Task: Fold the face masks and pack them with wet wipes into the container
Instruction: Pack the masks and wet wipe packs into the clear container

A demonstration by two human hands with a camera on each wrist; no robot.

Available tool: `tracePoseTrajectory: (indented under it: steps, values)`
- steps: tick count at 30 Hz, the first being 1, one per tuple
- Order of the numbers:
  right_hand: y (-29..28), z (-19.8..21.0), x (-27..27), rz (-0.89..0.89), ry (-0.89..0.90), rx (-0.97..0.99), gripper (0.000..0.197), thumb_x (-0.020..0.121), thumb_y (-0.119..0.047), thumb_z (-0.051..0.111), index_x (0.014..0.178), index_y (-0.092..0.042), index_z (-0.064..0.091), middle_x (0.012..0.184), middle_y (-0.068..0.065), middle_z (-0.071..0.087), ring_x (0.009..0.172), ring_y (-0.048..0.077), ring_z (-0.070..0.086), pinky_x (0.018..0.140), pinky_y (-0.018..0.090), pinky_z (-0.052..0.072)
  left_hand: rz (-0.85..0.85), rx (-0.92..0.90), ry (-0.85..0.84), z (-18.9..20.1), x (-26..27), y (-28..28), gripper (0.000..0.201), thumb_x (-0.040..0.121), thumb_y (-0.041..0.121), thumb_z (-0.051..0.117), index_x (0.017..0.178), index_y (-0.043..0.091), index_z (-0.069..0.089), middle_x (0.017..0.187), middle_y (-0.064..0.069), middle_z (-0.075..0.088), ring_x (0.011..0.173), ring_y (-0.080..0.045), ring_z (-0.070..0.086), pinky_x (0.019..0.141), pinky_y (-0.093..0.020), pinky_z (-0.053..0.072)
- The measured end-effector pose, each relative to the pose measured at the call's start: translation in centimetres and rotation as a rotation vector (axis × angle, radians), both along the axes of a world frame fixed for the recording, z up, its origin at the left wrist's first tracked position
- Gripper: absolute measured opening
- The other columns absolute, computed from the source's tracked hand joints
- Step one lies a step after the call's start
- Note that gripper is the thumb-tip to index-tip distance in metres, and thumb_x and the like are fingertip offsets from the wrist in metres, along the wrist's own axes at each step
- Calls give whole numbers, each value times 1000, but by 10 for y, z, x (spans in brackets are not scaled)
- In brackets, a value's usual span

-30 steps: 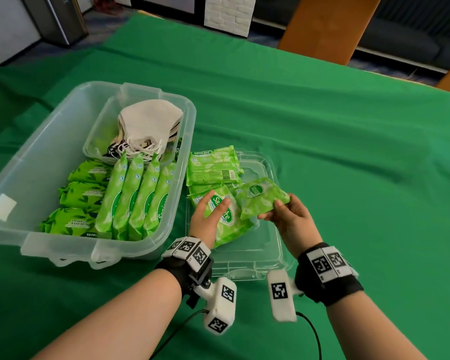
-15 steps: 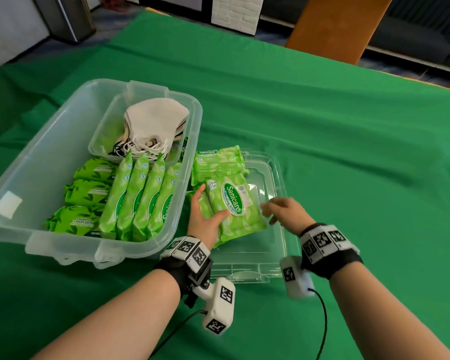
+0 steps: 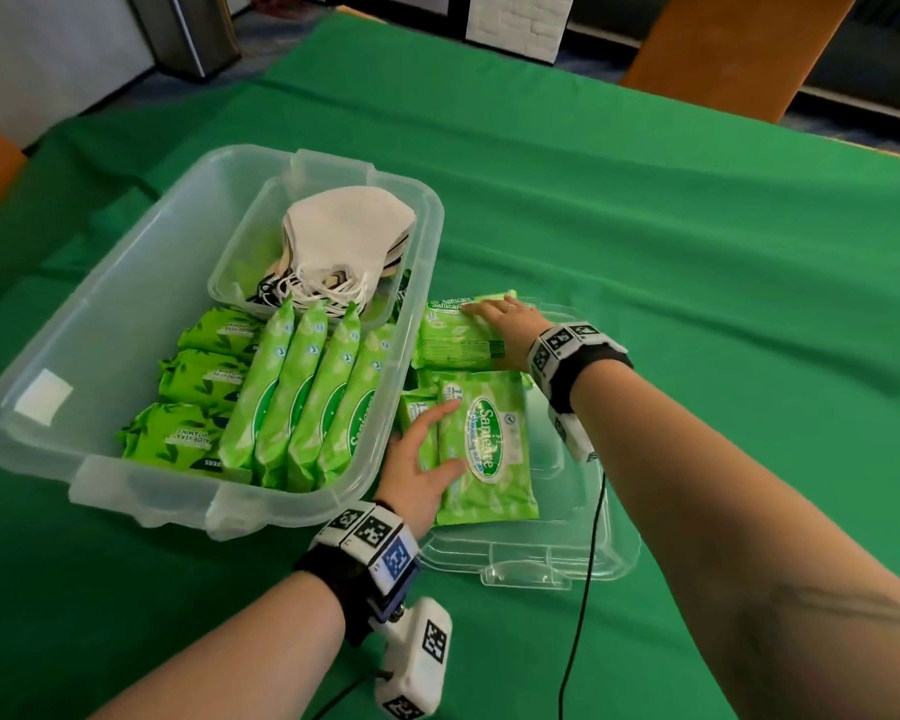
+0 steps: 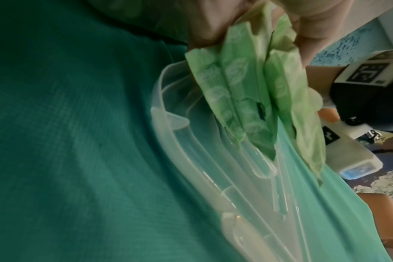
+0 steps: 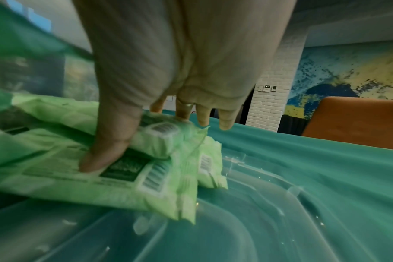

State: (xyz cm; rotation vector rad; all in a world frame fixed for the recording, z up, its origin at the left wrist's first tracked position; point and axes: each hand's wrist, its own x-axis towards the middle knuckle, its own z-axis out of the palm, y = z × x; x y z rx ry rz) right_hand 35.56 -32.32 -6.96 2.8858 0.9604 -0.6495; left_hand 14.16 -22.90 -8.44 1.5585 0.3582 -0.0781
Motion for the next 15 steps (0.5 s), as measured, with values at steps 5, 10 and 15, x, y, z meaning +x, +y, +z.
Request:
tracePoseTrajectory:
  steps: [5, 10, 15]
  values:
    - [-20, 10, -11, -200, -4, 174, 69, 78, -27, 69, 138, -22, 34, 129, 14, 46, 118, 30, 44, 96, 37, 41, -22, 0, -38, 0, 2, 0, 50, 83, -9, 57, 110, 33, 55, 136, 2, 46, 128, -8, 41, 93, -9, 29]
    - [-65, 33, -41, -756, 212, 873, 41, 86, -23, 48, 127, -19, 45, 112, 17, 59, 80, 19, 53, 60, 22, 44, -14, 5, -31, -1, 3, -3, 43, 84, 7, 61, 105, 45, 59, 138, 4, 46, 125, -1, 42, 104, -17, 33]
    - [-98, 48, -96, -1062, 671, 1471, 28, 80, -3, 44, 106, -2, 55, 88, 10, 66, 70, 18, 63, 65, 28, 53, 24, -3, -20, 3, 6, -12, 49, 85, 0, 59, 106, 45, 59, 137, 5, 47, 131, -27, 41, 112, -45, 29]
